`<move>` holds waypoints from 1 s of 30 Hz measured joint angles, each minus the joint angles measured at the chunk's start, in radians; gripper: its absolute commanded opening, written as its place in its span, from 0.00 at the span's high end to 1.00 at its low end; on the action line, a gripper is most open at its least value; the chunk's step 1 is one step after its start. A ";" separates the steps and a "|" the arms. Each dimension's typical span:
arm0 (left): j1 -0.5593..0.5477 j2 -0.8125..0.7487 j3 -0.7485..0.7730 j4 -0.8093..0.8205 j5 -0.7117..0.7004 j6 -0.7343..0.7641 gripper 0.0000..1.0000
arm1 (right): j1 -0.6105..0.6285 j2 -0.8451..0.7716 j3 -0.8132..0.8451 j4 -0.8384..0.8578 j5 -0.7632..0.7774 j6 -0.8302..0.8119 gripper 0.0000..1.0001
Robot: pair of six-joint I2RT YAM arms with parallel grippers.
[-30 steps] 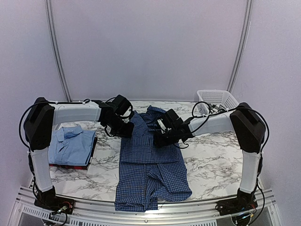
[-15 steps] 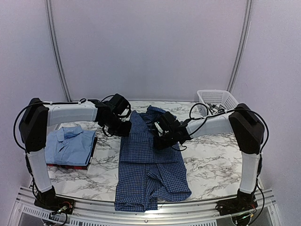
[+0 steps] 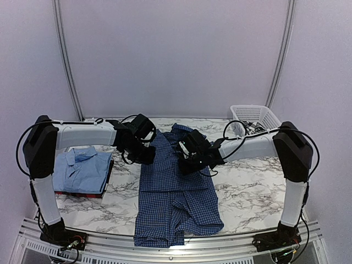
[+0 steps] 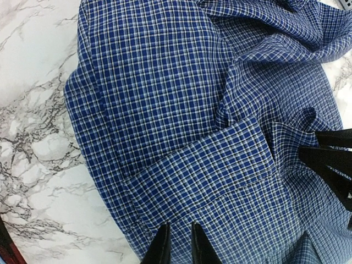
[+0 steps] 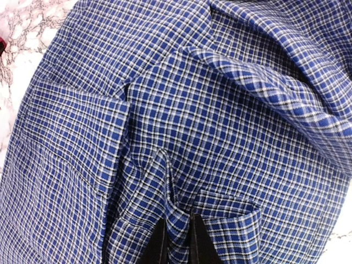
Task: Fold and stack the long sleeve shirts
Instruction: Flatten out the crumpled shirt at the center of the board.
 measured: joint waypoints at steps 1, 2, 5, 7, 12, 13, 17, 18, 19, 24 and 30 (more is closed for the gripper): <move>-0.004 0.000 0.000 0.000 0.000 -0.002 0.89 | 0.002 -0.002 0.000 0.000 0.000 0.000 0.94; -0.007 0.000 0.000 0.000 0.001 -0.002 0.87 | 0.003 -0.003 -0.001 0.000 0.000 0.001 0.95; -0.010 0.000 -0.005 0.004 -0.009 -0.008 0.70 | 0.004 -0.005 -0.003 -0.002 0.000 0.002 0.97; -0.010 0.000 -0.013 0.005 -0.032 -0.005 0.66 | 0.004 -0.005 -0.005 -0.003 0.002 0.002 0.98; -0.001 0.005 -0.022 0.008 -0.068 0.005 0.65 | 0.004 -0.006 -0.006 -0.006 0.008 0.003 0.98; 0.001 0.012 -0.016 0.009 -0.069 0.012 0.65 | 0.004 -0.006 -0.006 -0.006 0.010 0.003 0.98; 0.008 0.077 0.022 0.014 -0.074 0.032 0.65 | 0.004 -0.007 -0.006 -0.008 0.012 0.003 0.98; 0.010 0.092 0.030 0.014 -0.074 0.034 0.65 | 0.004 -0.008 -0.006 -0.009 0.013 0.004 0.98; 0.011 0.117 0.037 0.015 -0.074 0.038 0.65 | 0.004 -0.009 -0.007 -0.010 0.014 0.004 0.98; 0.015 0.138 0.037 0.014 -0.074 0.039 0.66 | 0.004 -0.015 -0.014 -0.010 0.016 0.004 0.98; 0.015 0.138 0.037 0.014 -0.087 0.039 0.69 | 0.004 -0.019 -0.016 -0.010 0.016 0.004 0.98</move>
